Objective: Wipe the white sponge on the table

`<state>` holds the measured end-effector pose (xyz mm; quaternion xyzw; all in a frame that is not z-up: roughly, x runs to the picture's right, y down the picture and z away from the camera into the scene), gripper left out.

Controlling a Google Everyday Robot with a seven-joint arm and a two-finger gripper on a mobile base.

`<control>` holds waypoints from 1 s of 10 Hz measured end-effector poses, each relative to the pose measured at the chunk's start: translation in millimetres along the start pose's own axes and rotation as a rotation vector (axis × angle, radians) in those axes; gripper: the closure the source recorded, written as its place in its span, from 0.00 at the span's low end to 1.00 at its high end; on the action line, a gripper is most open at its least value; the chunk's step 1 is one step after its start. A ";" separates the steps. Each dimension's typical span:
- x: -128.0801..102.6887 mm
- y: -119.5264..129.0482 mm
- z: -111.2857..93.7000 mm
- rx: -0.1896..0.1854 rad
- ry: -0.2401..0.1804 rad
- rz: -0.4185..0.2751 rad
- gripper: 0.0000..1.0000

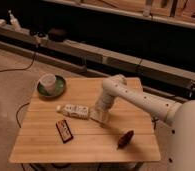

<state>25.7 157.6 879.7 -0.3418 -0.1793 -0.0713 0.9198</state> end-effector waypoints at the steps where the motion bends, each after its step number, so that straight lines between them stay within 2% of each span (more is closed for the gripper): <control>1: 0.8 0.7 4.5 -0.006 0.011 0.007 0.39; 5: 11.0 -6.4 9.8 0.000 0.082 0.056 0.75; 8: 27.4 -8.7 3.8 0.010 0.127 0.086 0.78; 10: 51.8 -4.1 -7.4 0.020 0.149 0.128 0.78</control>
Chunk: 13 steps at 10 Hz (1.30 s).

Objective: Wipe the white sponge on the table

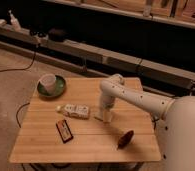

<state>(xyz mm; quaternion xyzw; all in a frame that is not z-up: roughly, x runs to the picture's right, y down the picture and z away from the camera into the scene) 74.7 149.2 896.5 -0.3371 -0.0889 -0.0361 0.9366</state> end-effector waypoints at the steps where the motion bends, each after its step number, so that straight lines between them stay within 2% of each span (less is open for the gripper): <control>1: 9.5 2.7 -2.3 0.000 0.006 0.016 0.78; 5: 48.1 34.0 -15.6 -0.020 0.003 0.081 0.78; 8: 84.1 56.6 -21.5 -0.029 0.010 0.159 0.78; 11: 122.3 53.4 -31.4 0.001 0.020 0.252 0.78; 13: 126.7 40.1 -38.1 0.028 0.013 0.264 0.78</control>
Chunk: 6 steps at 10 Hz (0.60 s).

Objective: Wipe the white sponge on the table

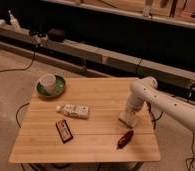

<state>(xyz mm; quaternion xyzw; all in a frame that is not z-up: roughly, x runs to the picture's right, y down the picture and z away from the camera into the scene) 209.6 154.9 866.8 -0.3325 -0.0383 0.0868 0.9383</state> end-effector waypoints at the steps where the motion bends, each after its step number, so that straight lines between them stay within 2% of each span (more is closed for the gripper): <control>1: -6.7 -8.7 -1.1 0.011 -0.010 -0.012 0.78; 4: -27.1 -30.9 -1.2 0.032 -0.032 -0.052 0.78; 6: -38.8 -44.0 3.8 0.035 -0.029 -0.073 0.78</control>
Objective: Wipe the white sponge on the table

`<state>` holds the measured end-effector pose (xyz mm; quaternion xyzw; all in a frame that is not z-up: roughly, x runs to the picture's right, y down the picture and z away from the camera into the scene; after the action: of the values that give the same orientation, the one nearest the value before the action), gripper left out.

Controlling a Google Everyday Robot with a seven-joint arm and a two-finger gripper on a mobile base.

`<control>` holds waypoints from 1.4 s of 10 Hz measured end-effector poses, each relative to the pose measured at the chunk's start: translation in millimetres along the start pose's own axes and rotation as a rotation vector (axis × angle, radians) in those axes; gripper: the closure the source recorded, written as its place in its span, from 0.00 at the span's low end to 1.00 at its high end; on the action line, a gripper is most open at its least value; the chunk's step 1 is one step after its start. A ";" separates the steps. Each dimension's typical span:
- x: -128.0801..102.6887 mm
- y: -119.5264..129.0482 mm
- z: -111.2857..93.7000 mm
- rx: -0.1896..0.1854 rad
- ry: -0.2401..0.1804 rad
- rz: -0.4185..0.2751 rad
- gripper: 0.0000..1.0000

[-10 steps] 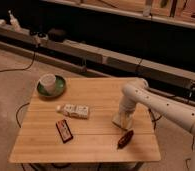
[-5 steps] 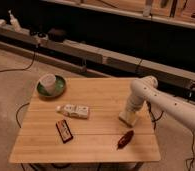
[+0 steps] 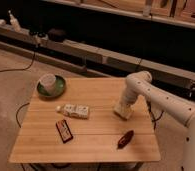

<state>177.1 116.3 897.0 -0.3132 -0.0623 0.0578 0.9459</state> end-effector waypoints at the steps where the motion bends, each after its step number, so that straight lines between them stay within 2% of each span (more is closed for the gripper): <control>1: -6.8 -10.4 3.9 -0.001 0.005 -0.008 0.78; 2: -11.3 -16.0 5.2 -0.001 0.006 -0.013 0.78; 4: -36.4 -31.2 8.1 -0.001 -0.001 -0.048 0.78; 7: -85.4 -39.2 9.2 0.004 -0.018 -0.141 0.78; 9: -119.0 -33.1 16.3 -0.007 -0.023 -0.216 0.78; 10: -139.9 -23.5 23.1 -0.023 -0.023 -0.270 0.78; 12: -167.4 -8.6 32.0 -0.046 -0.023 -0.343 0.78; 14: -176.9 4.6 37.5 -0.072 -0.017 -0.375 0.78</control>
<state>-3.3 115.6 909.7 -0.3295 -0.1296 -0.1193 0.9276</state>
